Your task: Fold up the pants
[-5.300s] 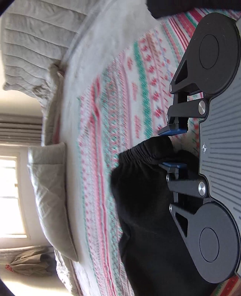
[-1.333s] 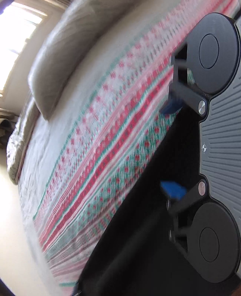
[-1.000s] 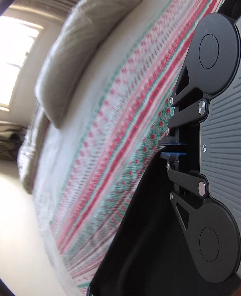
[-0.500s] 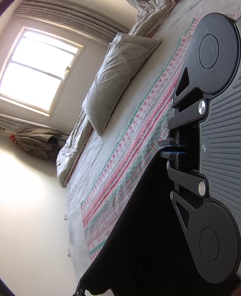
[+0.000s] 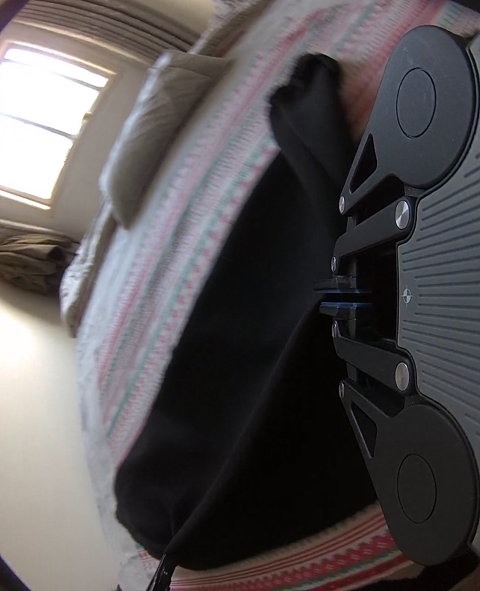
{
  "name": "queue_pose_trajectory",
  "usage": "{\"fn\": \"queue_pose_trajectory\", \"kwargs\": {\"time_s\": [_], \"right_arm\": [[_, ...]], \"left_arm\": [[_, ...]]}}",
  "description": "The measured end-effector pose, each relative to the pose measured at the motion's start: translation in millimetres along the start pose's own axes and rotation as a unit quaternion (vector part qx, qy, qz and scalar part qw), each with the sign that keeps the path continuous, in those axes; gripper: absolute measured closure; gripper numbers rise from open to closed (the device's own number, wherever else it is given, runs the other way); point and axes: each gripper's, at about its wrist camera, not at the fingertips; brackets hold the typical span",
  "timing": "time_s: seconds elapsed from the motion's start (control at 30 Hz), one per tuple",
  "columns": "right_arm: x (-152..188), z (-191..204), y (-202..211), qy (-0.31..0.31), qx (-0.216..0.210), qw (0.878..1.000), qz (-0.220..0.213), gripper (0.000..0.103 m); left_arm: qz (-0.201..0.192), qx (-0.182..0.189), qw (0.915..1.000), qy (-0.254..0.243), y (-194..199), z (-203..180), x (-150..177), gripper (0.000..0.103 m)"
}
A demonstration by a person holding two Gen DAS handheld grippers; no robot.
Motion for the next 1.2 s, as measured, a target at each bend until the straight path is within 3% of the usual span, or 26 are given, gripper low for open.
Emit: {"fn": "queue_pose_trajectory", "kwargs": {"time_s": [0.13,0.23,0.3,0.37,0.5,0.73,0.9,0.93,0.97,1.03,1.1,1.2], "right_arm": [[10,-6,-26,-0.043,-0.018,0.998,0.051,0.094],[9,-15,-26,-0.083,-0.036,0.995,0.049,0.086],[4,-25,-17,-0.122,-0.057,0.99,0.031,0.072],[0,-40,-3,-0.177,-0.082,0.981,-0.004,0.039],[-6,-57,12,-0.22,-0.066,0.972,-0.047,0.038],[-10,-68,-16,-0.227,0.035,0.973,-0.039,0.038],[-6,-72,-50,-0.216,0.109,0.97,-0.015,0.042],[-6,-74,-58,-0.205,0.135,0.969,-0.01,0.048],[-6,-76,-66,-0.192,0.159,0.968,-0.008,0.07],[-3,-80,-72,-0.172,0.193,0.966,-0.007,0.1],[-3,-88,-66,-0.188,0.193,0.963,-0.025,0.103],[-10,-93,-33,-0.205,0.201,0.954,-0.085,0.103]], "left_arm": [[-0.012,0.041,0.9975,0.057,-2,17,10,0.097],[-0.041,0.068,0.9916,0.103,6,29,15,0.087],[-0.062,0.061,0.9878,0.13,10,35,18,0.068],[-0.08,0.049,0.9834,0.156,12,42,18,0.068],[-0.098,0.038,0.9742,0.2,9,50,14,0.068],[-0.1,-0.003,0.9646,0.244,3,48,8,0.072],[-0.099,-0.038,0.9596,0.261,-4,46,6,0.096],[-0.101,-0.044,0.9587,0.262,-5,46,6,0.098],[-0.105,-0.049,0.9583,0.261,-4,46,5,0.099],[-0.118,-0.062,0.9597,0.248,-1,43,3,0.1],[-0.142,-0.065,0.9596,0.234,4,42,-2,0.101],[-0.177,-0.064,0.9556,0.227,16,46,-8,0.101]]}}
Point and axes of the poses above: each gripper's, at about its wrist camera, not at the fingertips, and y roughly against the way its jaws point, z to its left, x to its underside, and after that the axes turned 7 degrees about -y, right-handed
